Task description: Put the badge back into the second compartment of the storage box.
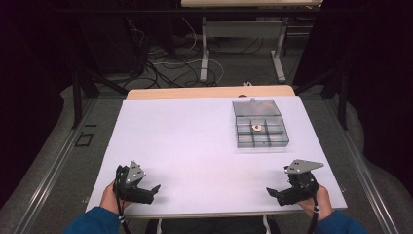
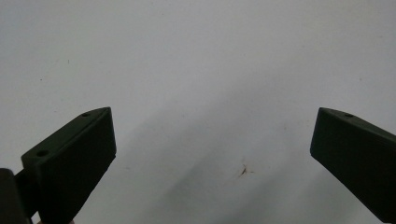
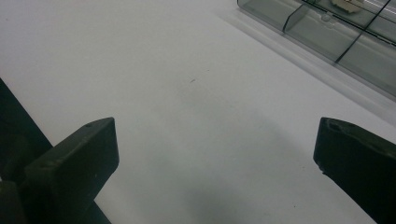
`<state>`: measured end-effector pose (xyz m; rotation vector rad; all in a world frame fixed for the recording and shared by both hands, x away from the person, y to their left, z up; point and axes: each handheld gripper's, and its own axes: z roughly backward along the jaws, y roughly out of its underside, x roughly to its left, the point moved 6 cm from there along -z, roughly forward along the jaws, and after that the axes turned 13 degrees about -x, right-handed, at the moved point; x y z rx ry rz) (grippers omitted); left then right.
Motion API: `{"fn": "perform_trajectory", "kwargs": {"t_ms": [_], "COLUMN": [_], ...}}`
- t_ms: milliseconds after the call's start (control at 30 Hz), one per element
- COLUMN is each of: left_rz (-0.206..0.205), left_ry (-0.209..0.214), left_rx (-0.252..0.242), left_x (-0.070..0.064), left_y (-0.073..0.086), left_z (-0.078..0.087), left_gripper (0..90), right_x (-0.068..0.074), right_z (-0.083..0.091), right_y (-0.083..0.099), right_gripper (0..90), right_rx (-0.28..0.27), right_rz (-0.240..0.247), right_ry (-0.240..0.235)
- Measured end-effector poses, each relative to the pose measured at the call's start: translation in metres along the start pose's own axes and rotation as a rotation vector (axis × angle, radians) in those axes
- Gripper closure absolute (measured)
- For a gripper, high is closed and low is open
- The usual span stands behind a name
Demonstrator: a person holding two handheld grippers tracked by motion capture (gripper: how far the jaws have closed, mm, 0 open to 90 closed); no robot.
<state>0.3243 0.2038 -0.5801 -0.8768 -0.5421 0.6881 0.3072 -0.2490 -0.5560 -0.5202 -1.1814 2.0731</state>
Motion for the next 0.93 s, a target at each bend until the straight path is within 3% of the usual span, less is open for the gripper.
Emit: {"fn": "perform_trajectory", "kwargs": {"t_ms": [533, 933], "left_rz": [-0.008, -0.004], "left_ry": [0.014, 0.024], "left_rx": [0.008, 0.012], "left_x": [-0.0004, -0.0015], "left_y": [0.0006, 0.0004], "left_z": [-0.0003, -0.0012], "left_gripper": [0.3, 0.3], "right_x": [0.0069, 0.0075], "right_z": [-0.0048, -0.0064], "right_y": [0.0041, 0.0060], "right_gripper": [0.0, 0.0], "right_rx": [0.025, 0.031], "right_rz": [0.072, 0.082], "right_ry": [-0.004, -0.015]}}
